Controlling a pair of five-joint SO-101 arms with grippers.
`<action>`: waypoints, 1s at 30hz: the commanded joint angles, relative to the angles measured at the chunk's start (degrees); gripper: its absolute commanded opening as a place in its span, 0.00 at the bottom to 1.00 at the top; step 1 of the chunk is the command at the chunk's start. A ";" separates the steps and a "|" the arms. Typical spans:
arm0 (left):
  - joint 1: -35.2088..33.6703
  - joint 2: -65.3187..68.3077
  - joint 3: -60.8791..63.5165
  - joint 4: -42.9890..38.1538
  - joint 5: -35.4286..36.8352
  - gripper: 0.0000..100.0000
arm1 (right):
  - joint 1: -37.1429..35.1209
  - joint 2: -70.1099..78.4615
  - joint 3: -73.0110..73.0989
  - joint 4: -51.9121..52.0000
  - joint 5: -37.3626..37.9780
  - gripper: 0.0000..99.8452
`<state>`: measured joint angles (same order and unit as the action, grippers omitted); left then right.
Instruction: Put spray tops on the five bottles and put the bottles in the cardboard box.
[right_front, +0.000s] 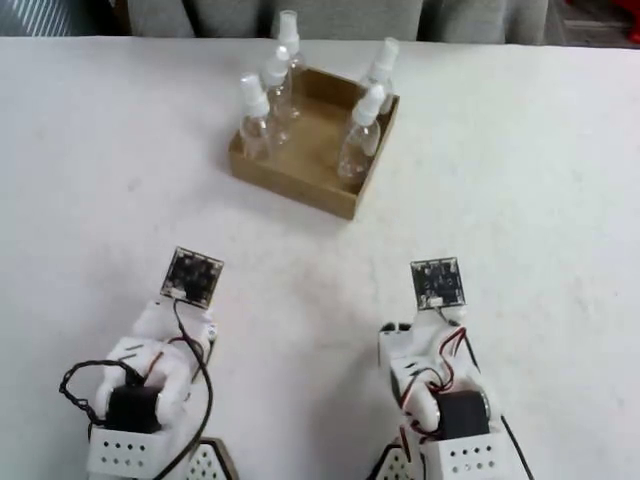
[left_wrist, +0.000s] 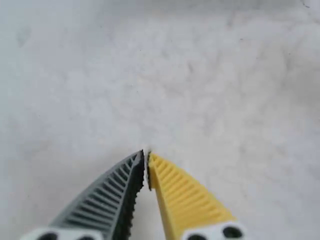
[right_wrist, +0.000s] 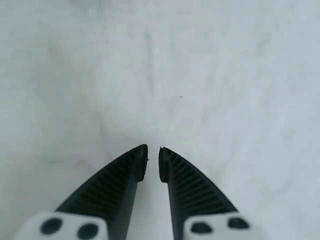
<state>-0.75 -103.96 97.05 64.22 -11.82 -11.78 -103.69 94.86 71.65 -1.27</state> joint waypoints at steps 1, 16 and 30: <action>-0.31 -0.75 0.00 1.32 -0.18 0.02 | 0.40 0.84 2.11 0.57 -0.35 0.02; -0.13 -0.84 0.00 9.41 -0.18 0.02 | -0.04 0.66 2.02 0.66 -0.26 0.02; -0.13 -0.84 0.00 9.41 -0.18 0.02 | -0.04 0.66 2.02 0.66 -0.26 0.02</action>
<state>-0.75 -103.96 97.05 73.27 -11.82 -11.78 -102.81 96.35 71.74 -1.27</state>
